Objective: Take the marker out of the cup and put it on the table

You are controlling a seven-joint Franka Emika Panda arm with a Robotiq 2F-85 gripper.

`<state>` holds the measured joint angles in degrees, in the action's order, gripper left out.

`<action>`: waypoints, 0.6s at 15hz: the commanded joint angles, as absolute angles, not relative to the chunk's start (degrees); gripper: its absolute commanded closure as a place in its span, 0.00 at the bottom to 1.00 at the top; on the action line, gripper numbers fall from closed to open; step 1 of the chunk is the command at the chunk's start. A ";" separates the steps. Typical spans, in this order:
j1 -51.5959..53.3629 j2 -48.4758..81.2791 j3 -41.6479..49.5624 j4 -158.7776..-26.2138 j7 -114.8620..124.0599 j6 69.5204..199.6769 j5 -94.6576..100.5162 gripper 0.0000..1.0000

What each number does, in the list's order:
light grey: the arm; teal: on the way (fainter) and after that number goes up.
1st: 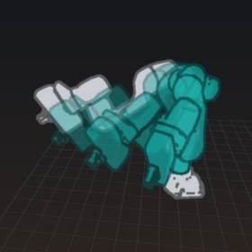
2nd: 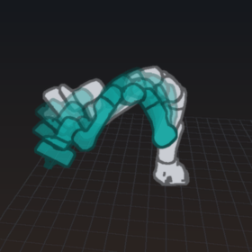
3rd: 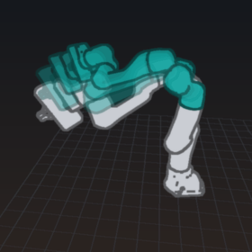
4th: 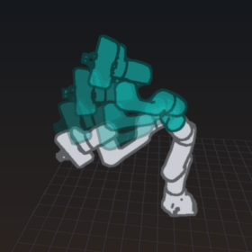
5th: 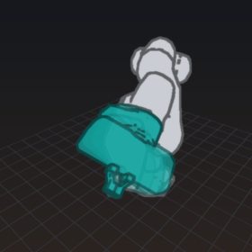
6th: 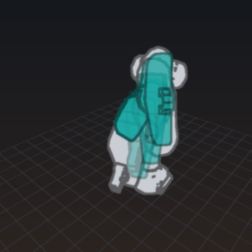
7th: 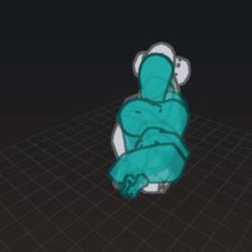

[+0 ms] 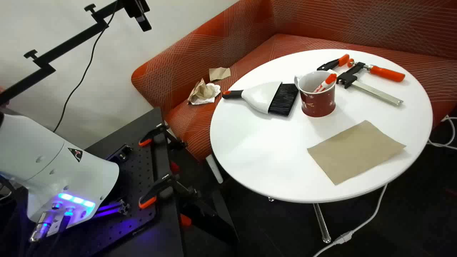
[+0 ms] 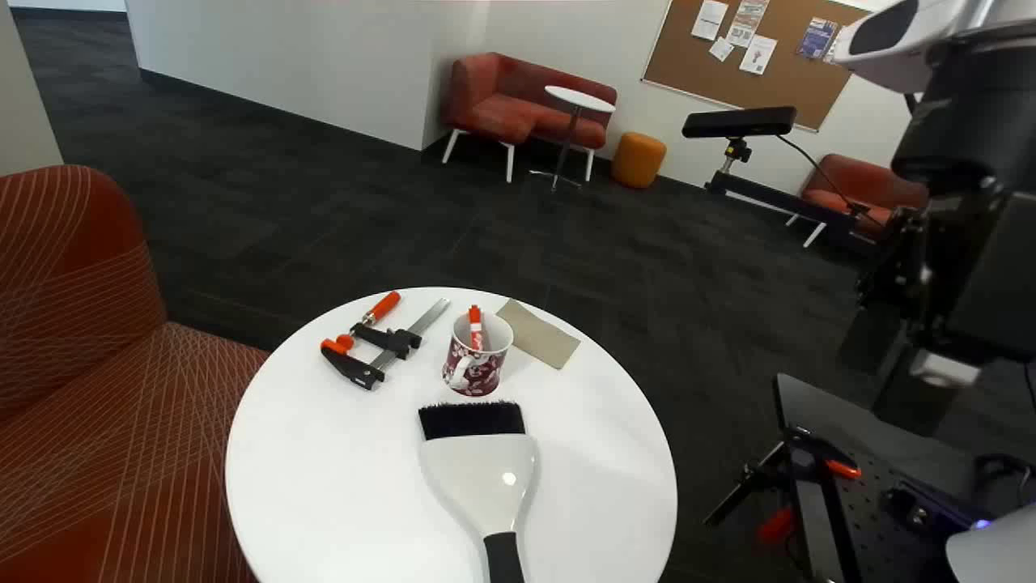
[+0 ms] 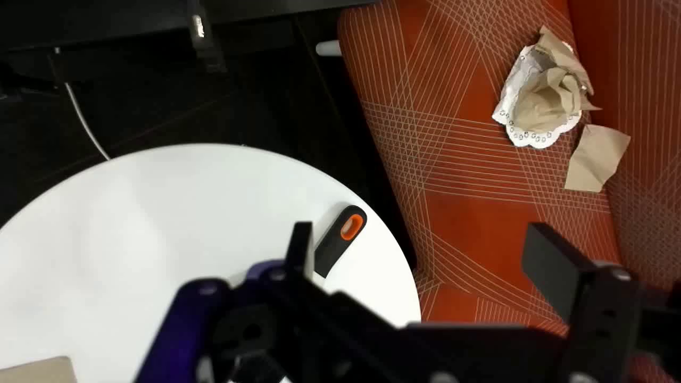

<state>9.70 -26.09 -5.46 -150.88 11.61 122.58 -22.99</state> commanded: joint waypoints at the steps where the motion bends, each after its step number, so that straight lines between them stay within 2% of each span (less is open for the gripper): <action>1: 9.15 -26.12 -5.96 -150.80 11.43 122.38 -23.19 0.00; 5: 9.15 -26.12 -5.96 -150.80 11.43 122.38 -23.19 0.00; 9: 6.68 -23.96 -6.96 -149.46 13.90 128.72 -19.19 0.00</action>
<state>9.02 -25.93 -5.56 -150.86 11.67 124.55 -21.68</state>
